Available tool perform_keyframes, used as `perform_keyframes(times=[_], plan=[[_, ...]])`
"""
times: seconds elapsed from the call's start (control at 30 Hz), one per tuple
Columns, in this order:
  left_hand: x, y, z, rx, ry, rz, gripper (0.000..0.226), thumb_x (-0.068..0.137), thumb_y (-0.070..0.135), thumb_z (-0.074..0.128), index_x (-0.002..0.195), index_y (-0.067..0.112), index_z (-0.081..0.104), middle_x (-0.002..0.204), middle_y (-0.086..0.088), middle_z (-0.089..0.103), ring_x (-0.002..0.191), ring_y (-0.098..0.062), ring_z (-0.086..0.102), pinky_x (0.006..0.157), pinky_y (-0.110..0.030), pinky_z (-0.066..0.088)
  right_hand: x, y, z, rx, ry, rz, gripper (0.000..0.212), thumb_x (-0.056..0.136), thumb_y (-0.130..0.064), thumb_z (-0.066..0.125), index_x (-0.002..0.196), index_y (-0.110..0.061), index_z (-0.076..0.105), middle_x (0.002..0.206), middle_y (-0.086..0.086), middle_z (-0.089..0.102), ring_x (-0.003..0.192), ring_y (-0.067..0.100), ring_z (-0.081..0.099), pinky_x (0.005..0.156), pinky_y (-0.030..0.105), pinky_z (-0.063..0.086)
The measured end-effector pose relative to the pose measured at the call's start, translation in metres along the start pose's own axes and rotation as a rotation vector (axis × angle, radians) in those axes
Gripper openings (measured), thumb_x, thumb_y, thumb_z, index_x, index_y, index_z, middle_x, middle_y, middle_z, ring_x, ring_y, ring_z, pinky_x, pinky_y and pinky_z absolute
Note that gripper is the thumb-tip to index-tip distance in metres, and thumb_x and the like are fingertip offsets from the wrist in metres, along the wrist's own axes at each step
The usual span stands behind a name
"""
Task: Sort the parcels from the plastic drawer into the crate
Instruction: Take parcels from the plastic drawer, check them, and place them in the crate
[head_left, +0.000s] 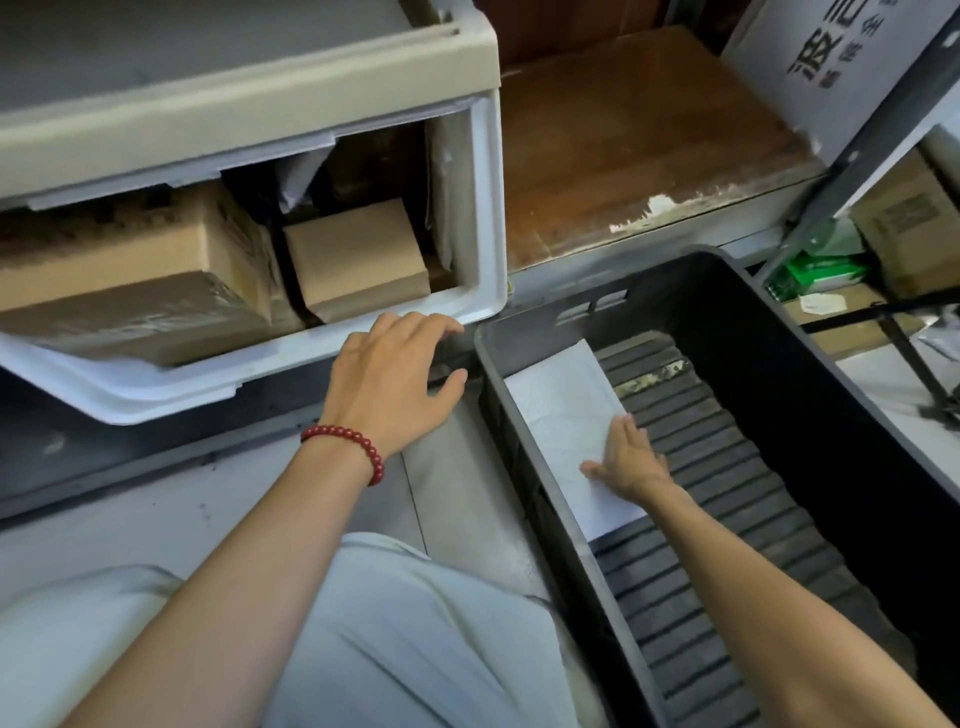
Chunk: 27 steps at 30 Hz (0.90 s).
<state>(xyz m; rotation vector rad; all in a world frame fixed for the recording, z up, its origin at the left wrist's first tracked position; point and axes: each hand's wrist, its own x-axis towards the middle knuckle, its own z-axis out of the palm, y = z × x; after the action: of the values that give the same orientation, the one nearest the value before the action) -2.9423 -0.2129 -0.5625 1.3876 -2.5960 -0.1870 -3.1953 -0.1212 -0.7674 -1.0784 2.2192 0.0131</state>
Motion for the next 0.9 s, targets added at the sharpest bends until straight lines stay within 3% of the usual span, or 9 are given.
perform_keyframes(times=[0.13,0.2,0.33,0.47,0.63,0.9], plan=[[-0.011,-0.011,-0.009,0.022,0.006,-0.060,0.042,0.088,0.044,0.056,0.127,0.027,0.052,0.125,0.007,0.058,0.118,-0.018,0.048,0.093,-0.038,0.043,-0.024,-0.027,-0.012,0.094,-0.227,-0.100,0.065,0.099,-0.059,0.025,0.150,-0.020,0.031,0.154,0.007,0.036,0.140,0.029,0.034,0.115,0.040,0.025],[-0.020,-0.016,-0.016,0.038,0.025,-0.099,0.042,0.089,0.043,0.056,0.127,0.027,0.052,0.126,0.007,0.057,0.119,-0.018,0.048,0.092,-0.037,0.040,-0.040,-0.046,-0.024,0.148,-0.117,-0.156,0.066,0.097,-0.063,0.018,0.148,-0.025,0.034,0.151,0.006,0.041,0.137,0.031,0.038,0.114,0.043,0.028],[-0.042,-0.030,-0.037,0.114,0.054,-0.178,0.044,0.089,0.047,0.053,0.130,0.028,0.049,0.125,0.005,0.057,0.118,-0.020,0.047,0.090,-0.038,0.039,-0.080,-0.096,-0.067,0.217,0.245,-0.342,0.060,0.097,-0.060,0.027,0.145,-0.027,0.038,0.141,0.005,0.053,0.126,0.029,0.051,0.102,0.042,0.041],[-0.066,-0.048,-0.065,0.161,0.088,-0.227,0.045,0.089,0.047,0.054,0.129,0.026,0.050,0.124,0.002,0.058,0.117,-0.024,0.049,0.089,-0.040,0.040,-0.126,-0.156,-0.106,0.068,0.276,-0.587,0.064,0.095,-0.062,0.032,0.147,-0.025,0.036,0.143,0.007,0.050,0.129,0.030,0.048,0.102,0.044,0.040],[-0.096,-0.076,-0.100,0.147,0.121,-0.370,0.053,0.090,0.049,0.052,0.136,0.025,0.045,0.136,0.000,0.051,0.126,-0.026,0.044,0.091,-0.041,0.042,-0.177,-0.233,-0.113,-0.114,0.243,-0.800,0.074,0.092,-0.064,0.041,0.152,-0.026,0.022,0.155,0.002,0.032,0.139,0.026,0.033,0.105,0.042,0.035],[-0.126,-0.123,-0.125,0.197,0.081,-0.526,0.074,0.088,0.055,0.052,0.150,0.029,0.020,0.150,-0.003,0.033,0.132,-0.030,0.037,0.093,-0.046,0.042,-0.207,-0.297,-0.095,0.014,0.203,-0.903,0.080,0.091,-0.054,0.054,0.153,-0.031,0.009,0.159,0.007,0.016,0.141,0.029,0.031,0.104,0.046,0.040]])
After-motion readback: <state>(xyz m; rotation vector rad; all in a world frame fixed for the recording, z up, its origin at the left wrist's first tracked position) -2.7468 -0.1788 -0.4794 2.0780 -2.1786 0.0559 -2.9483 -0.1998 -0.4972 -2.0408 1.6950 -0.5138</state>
